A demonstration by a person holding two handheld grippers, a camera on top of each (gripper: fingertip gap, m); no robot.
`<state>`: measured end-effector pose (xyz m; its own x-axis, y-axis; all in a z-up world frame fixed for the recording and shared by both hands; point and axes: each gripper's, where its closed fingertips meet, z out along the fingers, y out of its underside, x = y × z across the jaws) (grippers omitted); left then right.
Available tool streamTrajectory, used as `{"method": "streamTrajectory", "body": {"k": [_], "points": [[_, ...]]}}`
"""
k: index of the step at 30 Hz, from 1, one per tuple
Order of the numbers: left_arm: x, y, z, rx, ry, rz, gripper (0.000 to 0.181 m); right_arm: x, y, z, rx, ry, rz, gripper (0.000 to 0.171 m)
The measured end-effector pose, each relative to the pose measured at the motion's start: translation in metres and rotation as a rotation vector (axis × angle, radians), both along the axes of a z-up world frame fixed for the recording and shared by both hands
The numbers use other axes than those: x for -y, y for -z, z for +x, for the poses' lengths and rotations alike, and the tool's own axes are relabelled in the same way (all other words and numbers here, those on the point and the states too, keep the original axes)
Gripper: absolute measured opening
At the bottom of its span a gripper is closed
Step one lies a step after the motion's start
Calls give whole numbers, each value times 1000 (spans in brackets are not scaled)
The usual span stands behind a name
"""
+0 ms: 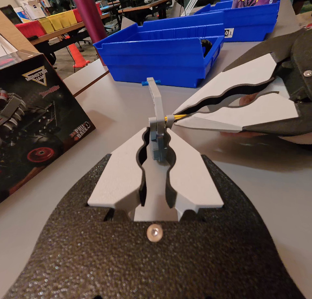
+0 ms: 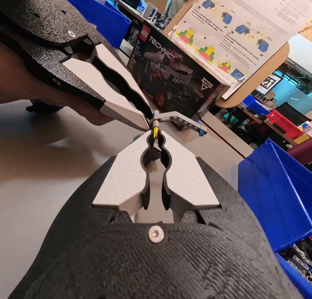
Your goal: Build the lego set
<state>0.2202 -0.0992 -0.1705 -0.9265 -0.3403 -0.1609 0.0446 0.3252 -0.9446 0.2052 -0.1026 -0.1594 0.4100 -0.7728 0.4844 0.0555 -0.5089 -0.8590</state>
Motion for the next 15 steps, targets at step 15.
{"method": "streamTrajectory", "body": {"k": [15], "points": [[3,0,0,81,28,24,19,1,3,0,-43,-15,40,3]]}}
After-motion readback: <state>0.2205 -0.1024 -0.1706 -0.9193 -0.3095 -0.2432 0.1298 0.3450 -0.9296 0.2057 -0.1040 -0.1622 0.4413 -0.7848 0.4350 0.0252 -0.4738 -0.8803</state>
